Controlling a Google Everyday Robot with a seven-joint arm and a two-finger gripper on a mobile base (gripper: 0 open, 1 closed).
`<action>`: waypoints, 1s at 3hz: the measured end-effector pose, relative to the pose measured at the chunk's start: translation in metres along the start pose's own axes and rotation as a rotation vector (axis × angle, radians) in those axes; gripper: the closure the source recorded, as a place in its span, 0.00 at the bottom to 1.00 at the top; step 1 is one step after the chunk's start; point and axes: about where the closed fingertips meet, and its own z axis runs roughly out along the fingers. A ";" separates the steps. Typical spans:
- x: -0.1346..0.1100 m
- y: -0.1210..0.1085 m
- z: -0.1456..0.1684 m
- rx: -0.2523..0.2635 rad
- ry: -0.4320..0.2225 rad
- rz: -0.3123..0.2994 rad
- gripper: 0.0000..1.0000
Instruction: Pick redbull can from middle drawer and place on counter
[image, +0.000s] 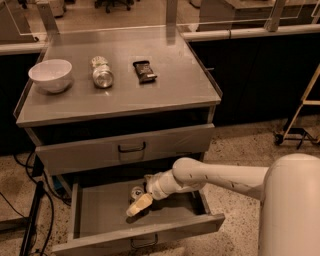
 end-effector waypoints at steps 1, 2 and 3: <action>0.000 0.000 0.000 0.000 0.000 0.000 0.27; 0.000 0.000 0.000 0.000 0.000 0.000 0.50; 0.000 0.000 0.000 0.000 0.000 0.000 0.73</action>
Offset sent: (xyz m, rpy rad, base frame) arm 0.0000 0.0000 0.0000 0.0000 0.0000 0.0000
